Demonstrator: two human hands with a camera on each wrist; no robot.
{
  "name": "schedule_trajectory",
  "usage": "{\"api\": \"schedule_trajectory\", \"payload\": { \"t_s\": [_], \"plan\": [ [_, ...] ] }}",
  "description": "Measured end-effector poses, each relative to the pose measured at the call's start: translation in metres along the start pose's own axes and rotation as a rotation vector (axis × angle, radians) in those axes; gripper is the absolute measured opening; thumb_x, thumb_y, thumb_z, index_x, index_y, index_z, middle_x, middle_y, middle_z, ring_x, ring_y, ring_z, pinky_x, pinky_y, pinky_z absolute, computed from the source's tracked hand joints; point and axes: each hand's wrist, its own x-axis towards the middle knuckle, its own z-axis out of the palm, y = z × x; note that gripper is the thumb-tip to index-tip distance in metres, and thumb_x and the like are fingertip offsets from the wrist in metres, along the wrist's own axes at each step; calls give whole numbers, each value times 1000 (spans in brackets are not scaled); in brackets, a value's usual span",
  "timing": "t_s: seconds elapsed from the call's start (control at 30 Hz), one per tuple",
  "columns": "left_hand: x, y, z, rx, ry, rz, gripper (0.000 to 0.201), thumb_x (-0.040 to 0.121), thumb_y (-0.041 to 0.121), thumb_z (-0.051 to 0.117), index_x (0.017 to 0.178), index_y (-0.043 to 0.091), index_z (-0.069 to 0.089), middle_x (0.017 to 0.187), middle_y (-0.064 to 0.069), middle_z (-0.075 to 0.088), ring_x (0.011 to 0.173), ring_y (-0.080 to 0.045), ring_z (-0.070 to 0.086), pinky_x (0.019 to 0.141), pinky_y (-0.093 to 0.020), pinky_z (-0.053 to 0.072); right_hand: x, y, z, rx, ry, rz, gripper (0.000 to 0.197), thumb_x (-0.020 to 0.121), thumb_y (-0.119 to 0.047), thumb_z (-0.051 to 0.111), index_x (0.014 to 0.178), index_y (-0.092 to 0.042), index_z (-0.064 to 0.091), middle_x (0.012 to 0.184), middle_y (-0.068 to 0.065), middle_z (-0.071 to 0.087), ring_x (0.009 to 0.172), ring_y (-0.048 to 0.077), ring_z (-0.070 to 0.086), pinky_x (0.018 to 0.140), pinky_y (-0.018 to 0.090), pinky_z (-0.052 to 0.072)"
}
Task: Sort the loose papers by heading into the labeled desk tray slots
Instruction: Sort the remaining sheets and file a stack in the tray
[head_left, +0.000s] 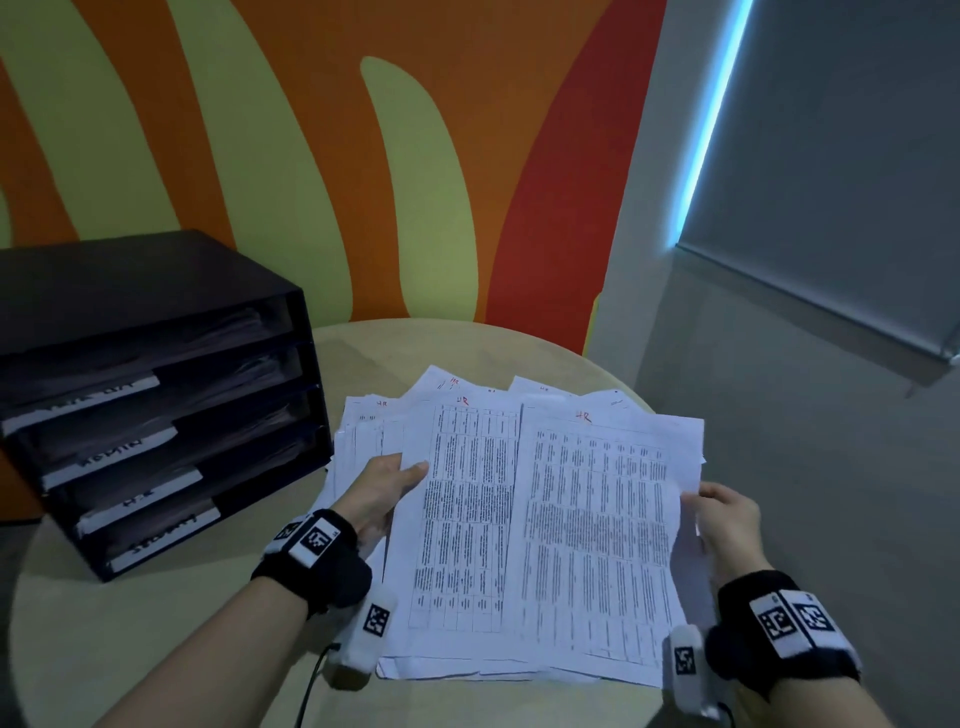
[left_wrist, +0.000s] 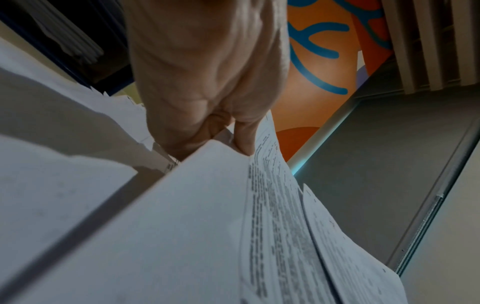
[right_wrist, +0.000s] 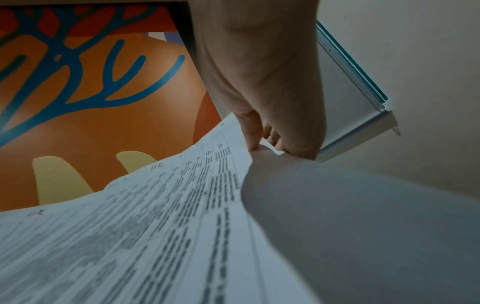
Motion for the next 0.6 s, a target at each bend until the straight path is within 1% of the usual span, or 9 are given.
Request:
{"api": "schedule_trajectory", "payload": {
  "t_s": [0.07,0.13,0.27,0.3,0.33,0.37,0.4,0.5,0.6],
  "plan": [
    [0,-1,-3,-15,-1,4,23,99,15,54,113,-1,63,111,-17,71,105,-33,68,93,-54,51,6,4,0,4,12,-10,9,84,4,61,76,3,64,73,13,63,70,24,56,70,34,45],
    [0,-2,-5,-49,-26,22,20,98,12,54,110,0,65,110,-15,72,102,-30,69,86,-45,56,10,8,2,5,6,12,11,82,-2,64,77,7,62,71,11,59,73,22,53,69,35,41],
    [-7,0,-2,-78,-45,48,15,97,10,55,99,-1,66,109,-12,72,103,-29,69,88,-40,55,4,8,16,12,-78,26,16,65,-20,70,72,-14,56,69,6,45,70,19,42,65,34,33],
    [-8,1,0,-69,-41,55,16,97,12,56,90,0,64,108,-11,70,101,-28,69,89,-38,54,-3,4,21,17,-99,18,18,69,-19,69,71,-15,51,67,4,40,68,19,38,63,34,30],
    [-9,1,1,-51,-26,70,21,95,19,60,82,3,59,109,-4,66,111,-33,55,86,-33,54,-10,0,27,19,-126,11,23,75,-16,66,68,-16,44,63,3,35,64,18,34,60,32,27],
    [-7,0,1,-8,-13,83,31,90,33,66,81,6,53,104,-2,66,91,-22,69,80,-29,53,-14,-2,32,9,-160,10,31,82,-12,62,65,-18,36,59,0,30,60,16,30,57,30,24],
    [-2,-2,1,13,-15,96,46,82,48,69,88,6,51,108,0,57,86,-12,52,81,-29,48,-19,-3,37,-2,-190,7,34,86,-11,58,66,-18,32,58,-2,27,57,16,26,54,29,21],
    [0,-3,7,74,-11,96,72,89,59,52,137,5,49,144,-5,48,135,-24,42,114,-46,30,-23,-2,58,-23,-251,7,29,92,-17,56,72,-15,35,63,-1,29,56,16,27,51,29,22],
    [-15,5,24,108,-24,110,72,88,63,51,139,13,49,140,-7,55,136,-33,42,115,-57,26,-26,-2,75,-36,-289,55,26,85,-27,69,80,-20,45,72,2,45,59,19,44,51,31,36]
  ]
}}
